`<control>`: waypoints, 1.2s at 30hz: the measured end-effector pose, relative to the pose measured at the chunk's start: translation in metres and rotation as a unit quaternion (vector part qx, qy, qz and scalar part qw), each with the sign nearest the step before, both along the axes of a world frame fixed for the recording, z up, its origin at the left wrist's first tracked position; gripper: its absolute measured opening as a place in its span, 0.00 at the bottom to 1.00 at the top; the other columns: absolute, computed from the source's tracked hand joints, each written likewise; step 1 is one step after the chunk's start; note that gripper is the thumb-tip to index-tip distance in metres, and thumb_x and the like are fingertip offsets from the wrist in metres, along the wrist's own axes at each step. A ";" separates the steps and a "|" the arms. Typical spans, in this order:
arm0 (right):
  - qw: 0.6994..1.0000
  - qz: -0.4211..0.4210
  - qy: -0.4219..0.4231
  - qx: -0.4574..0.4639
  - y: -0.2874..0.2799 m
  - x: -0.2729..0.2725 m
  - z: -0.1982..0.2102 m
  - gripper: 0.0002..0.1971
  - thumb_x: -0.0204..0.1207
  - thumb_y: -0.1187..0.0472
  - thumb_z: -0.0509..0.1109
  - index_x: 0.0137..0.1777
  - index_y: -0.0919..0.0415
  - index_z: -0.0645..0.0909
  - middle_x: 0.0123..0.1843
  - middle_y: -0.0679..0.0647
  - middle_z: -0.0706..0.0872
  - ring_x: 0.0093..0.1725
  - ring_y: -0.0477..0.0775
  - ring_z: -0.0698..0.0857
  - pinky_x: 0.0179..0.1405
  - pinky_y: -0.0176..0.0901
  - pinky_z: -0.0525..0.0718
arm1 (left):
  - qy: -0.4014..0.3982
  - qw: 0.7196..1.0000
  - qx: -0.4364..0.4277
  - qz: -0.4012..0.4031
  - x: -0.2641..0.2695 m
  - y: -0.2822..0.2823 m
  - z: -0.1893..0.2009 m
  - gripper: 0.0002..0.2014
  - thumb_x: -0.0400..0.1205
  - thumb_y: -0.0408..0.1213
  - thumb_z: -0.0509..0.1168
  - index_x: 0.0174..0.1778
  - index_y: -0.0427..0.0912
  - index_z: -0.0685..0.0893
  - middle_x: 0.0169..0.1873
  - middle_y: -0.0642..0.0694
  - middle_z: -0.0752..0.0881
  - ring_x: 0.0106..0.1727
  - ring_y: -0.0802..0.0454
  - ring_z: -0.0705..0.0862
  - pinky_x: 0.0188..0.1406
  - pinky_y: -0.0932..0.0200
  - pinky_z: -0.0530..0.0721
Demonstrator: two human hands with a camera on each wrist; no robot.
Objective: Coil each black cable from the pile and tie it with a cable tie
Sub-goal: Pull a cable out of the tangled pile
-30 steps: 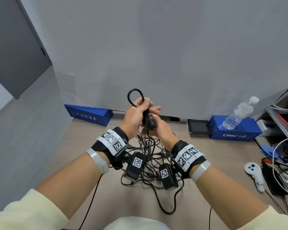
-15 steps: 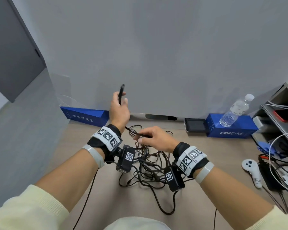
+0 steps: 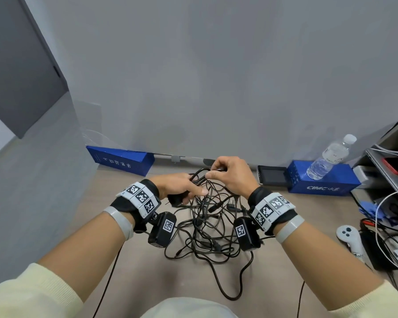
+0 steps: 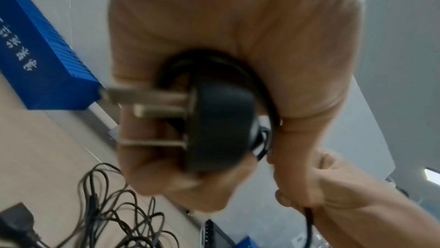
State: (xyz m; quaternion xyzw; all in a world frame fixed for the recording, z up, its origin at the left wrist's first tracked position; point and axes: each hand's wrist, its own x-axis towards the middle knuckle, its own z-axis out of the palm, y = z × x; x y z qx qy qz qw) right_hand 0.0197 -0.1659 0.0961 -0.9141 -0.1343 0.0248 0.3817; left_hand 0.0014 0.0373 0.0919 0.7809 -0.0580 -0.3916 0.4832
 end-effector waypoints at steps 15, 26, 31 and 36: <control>0.986 -0.040 0.123 0.102 -0.025 -0.003 -0.029 0.15 0.87 0.57 0.63 0.43 0.64 0.84 0.37 0.57 0.91 0.41 0.58 0.89 0.53 0.53 0.87 | 0.053 0.965 -0.177 0.187 -0.017 0.007 -0.002 0.19 0.92 0.47 0.53 0.42 0.38 0.78 0.22 0.46 0.70 0.18 0.53 0.69 0.17 0.63 0.70; 0.993 0.042 0.099 0.052 0.026 -0.028 -0.016 0.20 0.88 0.52 0.58 0.42 0.62 0.84 0.28 0.49 0.80 0.26 0.48 0.75 0.31 0.44 0.73 | -0.058 0.930 -0.158 0.327 -0.013 -0.025 0.010 0.09 0.82 0.43 0.73 0.49 0.40 0.87 0.24 0.44 0.78 0.21 0.52 0.77 0.26 0.59 0.77; 0.990 0.083 0.100 0.056 0.032 -0.033 -0.006 0.15 0.88 0.54 0.61 0.42 0.52 0.84 0.37 0.56 0.86 0.33 0.49 0.79 0.36 0.48 0.77 | -0.035 0.898 -0.191 0.394 -0.011 -0.030 0.013 0.08 0.83 0.38 0.71 0.42 0.37 0.87 0.28 0.46 0.82 0.22 0.56 0.76 0.21 0.64 0.78; 0.972 0.100 0.159 0.139 0.019 -0.036 -0.023 0.06 0.85 0.59 0.67 0.54 0.59 0.84 0.44 0.48 0.88 0.47 0.47 0.87 0.61 0.51 0.85 | -0.026 0.886 -0.218 0.409 -0.015 -0.027 0.012 0.10 0.87 0.40 0.66 0.46 0.37 0.86 0.42 0.43 0.92 0.40 0.50 0.89 0.39 0.55 0.89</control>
